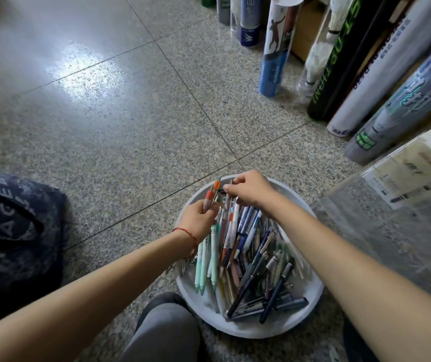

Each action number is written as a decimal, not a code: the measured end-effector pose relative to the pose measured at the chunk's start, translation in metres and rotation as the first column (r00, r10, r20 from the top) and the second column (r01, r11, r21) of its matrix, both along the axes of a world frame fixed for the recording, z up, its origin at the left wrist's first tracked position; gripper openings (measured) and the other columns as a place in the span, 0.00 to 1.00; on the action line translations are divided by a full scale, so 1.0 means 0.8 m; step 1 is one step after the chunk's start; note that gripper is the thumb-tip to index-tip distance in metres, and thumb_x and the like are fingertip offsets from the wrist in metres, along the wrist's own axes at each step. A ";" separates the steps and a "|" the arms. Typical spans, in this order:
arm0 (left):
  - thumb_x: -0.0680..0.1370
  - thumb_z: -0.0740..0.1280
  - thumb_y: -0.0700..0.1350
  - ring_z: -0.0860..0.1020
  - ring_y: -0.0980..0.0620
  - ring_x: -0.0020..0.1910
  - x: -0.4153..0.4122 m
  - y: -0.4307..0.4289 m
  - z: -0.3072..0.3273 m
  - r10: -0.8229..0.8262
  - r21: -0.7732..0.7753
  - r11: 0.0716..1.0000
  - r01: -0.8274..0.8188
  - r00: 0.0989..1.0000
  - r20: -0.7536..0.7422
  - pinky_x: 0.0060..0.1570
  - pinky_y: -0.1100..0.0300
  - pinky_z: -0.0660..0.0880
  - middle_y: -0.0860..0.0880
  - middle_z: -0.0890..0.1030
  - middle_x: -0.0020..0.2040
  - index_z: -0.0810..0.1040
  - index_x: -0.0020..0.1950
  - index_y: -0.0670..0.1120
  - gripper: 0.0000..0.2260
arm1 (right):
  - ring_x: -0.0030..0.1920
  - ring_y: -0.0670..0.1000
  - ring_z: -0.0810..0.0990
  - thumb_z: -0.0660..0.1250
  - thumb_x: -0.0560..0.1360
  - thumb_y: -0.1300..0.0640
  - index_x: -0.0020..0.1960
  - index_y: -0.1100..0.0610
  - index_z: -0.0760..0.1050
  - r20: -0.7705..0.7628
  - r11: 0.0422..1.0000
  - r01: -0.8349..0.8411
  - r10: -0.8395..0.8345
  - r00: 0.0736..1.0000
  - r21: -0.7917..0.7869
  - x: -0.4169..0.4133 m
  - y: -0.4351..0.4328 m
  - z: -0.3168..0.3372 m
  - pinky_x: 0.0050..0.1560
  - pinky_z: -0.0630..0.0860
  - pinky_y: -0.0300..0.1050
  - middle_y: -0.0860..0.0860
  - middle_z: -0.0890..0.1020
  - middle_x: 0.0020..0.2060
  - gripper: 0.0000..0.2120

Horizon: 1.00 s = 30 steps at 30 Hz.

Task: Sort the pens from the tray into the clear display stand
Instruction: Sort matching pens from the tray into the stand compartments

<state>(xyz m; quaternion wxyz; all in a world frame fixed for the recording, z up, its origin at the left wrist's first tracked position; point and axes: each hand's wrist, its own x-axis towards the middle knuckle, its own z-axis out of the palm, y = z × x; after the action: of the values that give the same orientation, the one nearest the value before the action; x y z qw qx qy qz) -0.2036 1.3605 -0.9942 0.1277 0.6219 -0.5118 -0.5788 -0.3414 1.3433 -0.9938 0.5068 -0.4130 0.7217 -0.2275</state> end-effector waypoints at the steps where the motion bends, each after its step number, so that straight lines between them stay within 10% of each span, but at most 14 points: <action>1: 0.80 0.59 0.42 0.76 0.52 0.39 -0.001 0.000 0.002 -0.023 -0.006 1.000 0.023 1.000 -0.021 0.38 0.62 0.71 0.47 0.77 0.43 0.73 0.50 0.45 0.04 | 0.33 0.52 0.73 0.69 0.73 0.56 0.39 0.59 0.76 0.028 1.000 -0.005 0.006 1.000 -0.028 -0.002 0.001 0.007 0.36 0.70 0.43 0.54 0.75 0.31 0.08; 8: 0.80 0.59 0.41 0.80 0.56 0.29 0.005 -0.008 0.013 -0.005 0.202 0.979 0.040 0.985 -0.170 0.31 0.61 0.77 0.47 0.80 0.37 0.73 0.45 0.45 0.06 | 0.30 0.46 0.74 0.67 0.75 0.59 0.38 0.58 0.73 0.244 0.990 0.142 -0.143 0.959 0.020 -0.001 0.014 0.015 0.24 0.70 0.33 0.51 0.77 0.33 0.08; 18: 0.80 0.59 0.40 0.82 0.51 0.32 0.014 0.002 0.034 0.009 0.408 0.907 0.101 0.966 -0.259 0.32 0.58 0.80 0.48 0.83 0.36 0.74 0.47 0.44 0.05 | 0.33 0.45 0.76 0.63 0.77 0.61 0.49 0.56 0.76 0.425 0.994 0.021 -0.063 0.903 0.103 -0.018 0.040 0.030 0.33 0.72 0.35 0.48 0.79 0.39 0.04; 30: 0.80 0.59 0.42 0.80 0.51 0.26 -0.051 0.022 0.219 -0.171 0.187 0.953 0.239 0.932 -0.318 0.28 0.58 0.79 0.46 0.81 0.29 0.73 0.49 0.40 0.06 | 0.29 0.45 0.75 0.64 0.77 0.59 0.40 0.55 0.71 0.319 0.964 0.203 -0.141 0.937 -0.171 -0.068 0.081 0.227 0.25 0.71 0.33 0.51 0.77 0.34 0.07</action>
<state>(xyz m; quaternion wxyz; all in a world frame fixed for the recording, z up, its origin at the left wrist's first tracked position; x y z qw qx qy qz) -0.2446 1.3782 -0.8188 0.0716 0.4806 -0.4809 -0.7298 -0.3961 1.4081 -0.8125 0.5457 -0.3569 0.6417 -0.4038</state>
